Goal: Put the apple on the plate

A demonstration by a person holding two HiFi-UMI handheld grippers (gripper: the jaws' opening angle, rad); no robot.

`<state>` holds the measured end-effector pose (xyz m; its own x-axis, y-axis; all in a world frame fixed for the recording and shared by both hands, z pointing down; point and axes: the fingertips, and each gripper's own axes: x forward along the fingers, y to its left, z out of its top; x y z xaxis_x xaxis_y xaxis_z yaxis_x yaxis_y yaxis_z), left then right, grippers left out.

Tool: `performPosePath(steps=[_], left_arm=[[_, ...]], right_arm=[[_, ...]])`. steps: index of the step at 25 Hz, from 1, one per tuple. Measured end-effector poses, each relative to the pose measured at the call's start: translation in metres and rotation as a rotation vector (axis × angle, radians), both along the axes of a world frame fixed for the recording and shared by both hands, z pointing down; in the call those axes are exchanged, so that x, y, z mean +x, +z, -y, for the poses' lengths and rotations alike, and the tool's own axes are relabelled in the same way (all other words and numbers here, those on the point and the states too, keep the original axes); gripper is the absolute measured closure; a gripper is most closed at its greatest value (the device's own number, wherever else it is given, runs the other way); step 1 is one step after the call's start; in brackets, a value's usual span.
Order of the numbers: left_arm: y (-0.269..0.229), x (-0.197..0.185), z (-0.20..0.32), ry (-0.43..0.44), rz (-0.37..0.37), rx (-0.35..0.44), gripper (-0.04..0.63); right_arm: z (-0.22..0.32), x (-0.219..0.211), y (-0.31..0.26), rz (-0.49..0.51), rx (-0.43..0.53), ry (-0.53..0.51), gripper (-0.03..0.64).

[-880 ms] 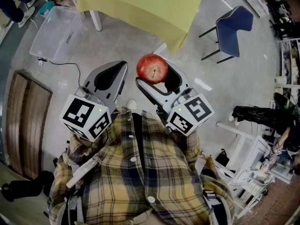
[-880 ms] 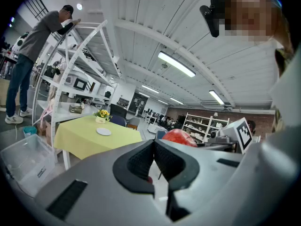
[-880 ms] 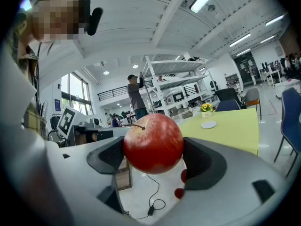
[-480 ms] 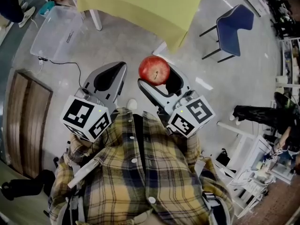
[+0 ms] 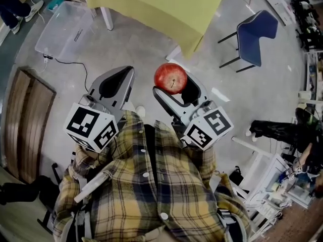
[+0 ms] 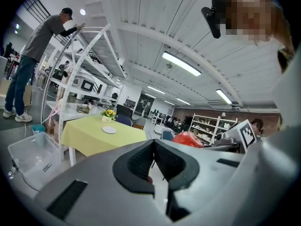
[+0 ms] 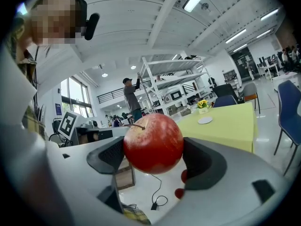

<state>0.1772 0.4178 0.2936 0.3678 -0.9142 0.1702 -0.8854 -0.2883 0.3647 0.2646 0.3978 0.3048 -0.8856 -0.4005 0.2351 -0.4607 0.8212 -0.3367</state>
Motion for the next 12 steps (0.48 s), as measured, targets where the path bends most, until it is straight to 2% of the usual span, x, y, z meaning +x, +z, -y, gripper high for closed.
performPosePath(steps=[4, 12], left_arm=[[0.007, -0.004, -0.003, -0.036, 0.003, -0.019, 0.586], [0.02, -0.028, 0.021, -0.048, -0.003, -0.05, 0.586]], right_arm=[[0.002, 0.003, 0.009, 0.005, -0.03, -0.018, 0.247], [0.028, -0.025, 0.019, -0.012, -0.052, -0.037, 0.245]])
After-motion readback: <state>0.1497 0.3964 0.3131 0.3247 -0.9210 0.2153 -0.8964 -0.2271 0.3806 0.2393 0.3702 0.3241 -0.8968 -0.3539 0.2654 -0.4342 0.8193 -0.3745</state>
